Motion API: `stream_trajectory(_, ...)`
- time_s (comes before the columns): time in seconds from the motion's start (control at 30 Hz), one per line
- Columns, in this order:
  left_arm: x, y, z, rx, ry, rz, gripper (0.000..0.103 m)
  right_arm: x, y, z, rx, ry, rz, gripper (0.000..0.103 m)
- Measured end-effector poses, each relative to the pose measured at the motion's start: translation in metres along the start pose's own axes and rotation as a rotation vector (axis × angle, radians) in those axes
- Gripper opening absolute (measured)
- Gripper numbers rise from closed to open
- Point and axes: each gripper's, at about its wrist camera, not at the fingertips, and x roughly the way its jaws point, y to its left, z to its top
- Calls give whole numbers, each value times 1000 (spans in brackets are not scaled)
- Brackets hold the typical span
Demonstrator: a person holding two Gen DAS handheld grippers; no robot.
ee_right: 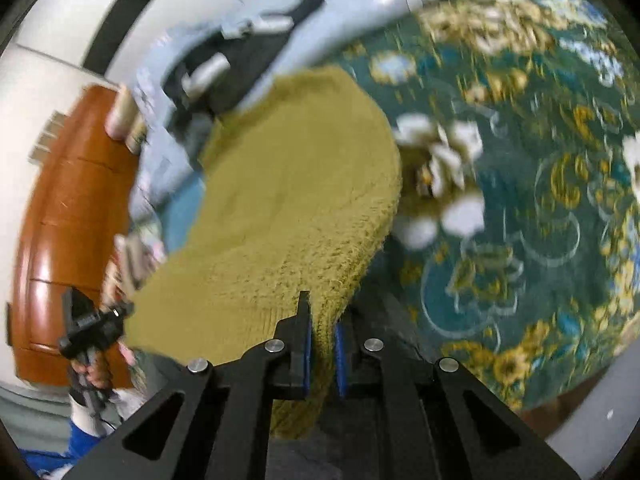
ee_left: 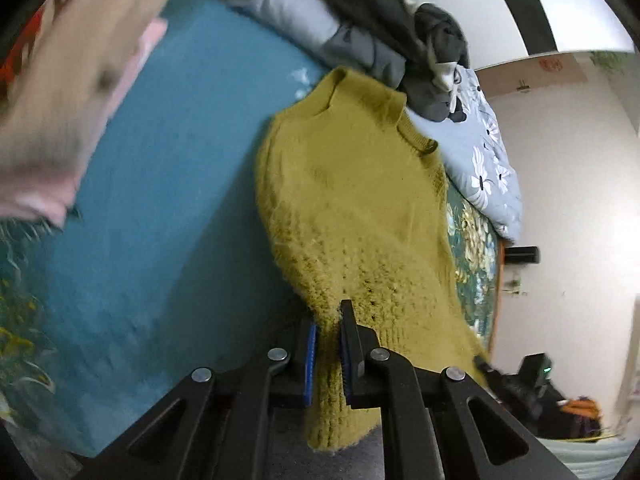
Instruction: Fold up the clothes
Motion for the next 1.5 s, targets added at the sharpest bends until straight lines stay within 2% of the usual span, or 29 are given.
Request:
stream_trajectory(0.07, -4, 5, -2, -16, 14, -24, 19, 0, -3, -6, -2, 4, -13, 12)
stream_trajectory(0.13, -13, 5, 1, 0, 11, 3, 31, -7, -8, -6, 13, 1, -1, 13)
stream_trajectory(0.17, -18, 5, 4, 13, 6, 27, 44, -10, -10, -6, 12, 2, -10, 18)
stream_trajectory(0.2, -22, 3, 7, 27, 0, 50, 52, -13, -12, -5, 9, 1, -24, 19)
stream_trajectory(0.3, -21, -9, 30, 88, -34, 100, 57, -20, -19, 5, -2, -7, -93, 21)
stream_trajectory(0.4, 13, -30, 78, 135, -56, 114, 60, -16, -24, 35, -5, -48, -123, 22)
stream_trajectory(0.5, 47, -52, 126, 182, -77, 130, 60, 10, -14, 85, 32, -57, -120, 22)
stream_trajectory(0.57, 82, -65, 157, 204, -72, 171, 60, 25, -2, 115, 28, -85, -86, 22)
stream_trajectory(0.63, 117, -71, 181, 222, -42, 253, 60, 44, 11, 141, 25, -96, -68, 22)
stream_trajectory(0.73, 150, -69, 202, 228, -14, 274, 60, 69, 17, 161, 45, -82, -75, 22)
stream_trajectory(0.83, 176, -65, 216, 243, 6, 265, 60, 86, 14, 165, 68, -64, -56, 22)
stream_trajectory(0.97, 199, -59, 223, 276, 62, 253, 60, 96, 10, 167, 78, -37, -74, 22)
stream_trajectory(1.07, 204, -57, 223, 284, 69, 243, 58, 96, 5, 167, 89, -40, -87, 22)
stream_trajectory(1.1, 204, -57, 222, 286, 67, 233, 53, 96, 4, 167, 92, -40, -86, 22)
stream_trajectory(1.13, 204, -58, 221, 294, 63, 223, 45, 97, 3, 167, 95, -40, -87, 22)
stream_trajectory(1.17, 205, -60, 219, 304, 67, 226, 23, 99, 3, 167, 97, -38, -90, 22)
stream_trajectory(1.2, 207, -61, 218, 313, 73, 233, 12, 100, 3, 167, 99, -34, -94, 22)
stream_trajectory(1.23, 206, -63, 216, 328, 63, 238, 7, 101, 3, 168, 101, -30, -98, 22)
stream_trajectory(1.33, 194, -69, 211, 362, 7, 249, 5, 102, 6, 170, 94, -22, -101, 22)
stream_trajectory(1.43, 156, -66, 214, 372, -99, 237, 5, 97, 13, 174, 64, -32, -96, 22)
stream_trajectory(1.5, 154, -49, 221, 347, -84, 282, 5, 97, 17, 179, 37, -35, -96, 22)
